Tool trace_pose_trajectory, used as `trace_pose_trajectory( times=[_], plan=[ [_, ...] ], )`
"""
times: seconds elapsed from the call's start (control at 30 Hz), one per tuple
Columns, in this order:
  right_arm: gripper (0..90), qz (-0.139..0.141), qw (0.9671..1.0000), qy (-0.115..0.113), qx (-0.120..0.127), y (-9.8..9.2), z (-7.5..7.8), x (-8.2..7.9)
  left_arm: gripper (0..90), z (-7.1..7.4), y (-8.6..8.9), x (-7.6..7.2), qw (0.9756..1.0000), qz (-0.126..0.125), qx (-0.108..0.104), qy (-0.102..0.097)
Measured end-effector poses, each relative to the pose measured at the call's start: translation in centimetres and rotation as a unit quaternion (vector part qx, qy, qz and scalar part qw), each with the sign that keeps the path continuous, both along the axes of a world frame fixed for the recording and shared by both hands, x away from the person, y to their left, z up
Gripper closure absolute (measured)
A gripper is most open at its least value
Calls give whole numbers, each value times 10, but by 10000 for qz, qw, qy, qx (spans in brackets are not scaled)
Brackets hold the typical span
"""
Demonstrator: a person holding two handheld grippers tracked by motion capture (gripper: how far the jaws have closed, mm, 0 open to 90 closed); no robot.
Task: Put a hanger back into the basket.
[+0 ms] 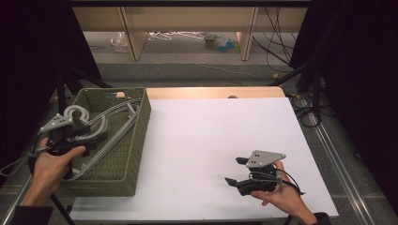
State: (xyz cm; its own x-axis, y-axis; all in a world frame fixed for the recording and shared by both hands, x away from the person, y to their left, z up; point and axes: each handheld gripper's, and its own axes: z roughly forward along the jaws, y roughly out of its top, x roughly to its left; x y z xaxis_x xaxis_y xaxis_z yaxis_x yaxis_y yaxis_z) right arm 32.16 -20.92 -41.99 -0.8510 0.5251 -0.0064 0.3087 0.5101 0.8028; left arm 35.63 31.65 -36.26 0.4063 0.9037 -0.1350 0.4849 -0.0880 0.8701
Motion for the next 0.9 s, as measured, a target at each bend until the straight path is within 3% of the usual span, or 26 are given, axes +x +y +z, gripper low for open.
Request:
trace_pose_trajectory(
  times=[0.13, 0.4, 0.9],
  plan=[
    [235, 4, 10000, -4, 0, 0, 0, 0, 249, 1, -16, -2, 9997, -217, 41, -63],
    [232, -3, 10000, -7, 6, 0, 0, 0, 228, -1, -43, -8, 9985, -504, -82, -184],
    [196, -34, 10000, -62, 51, 0, -1, 1, 215, -2, -92, -19, 9925, -1168, -184, -306]
  ],
)
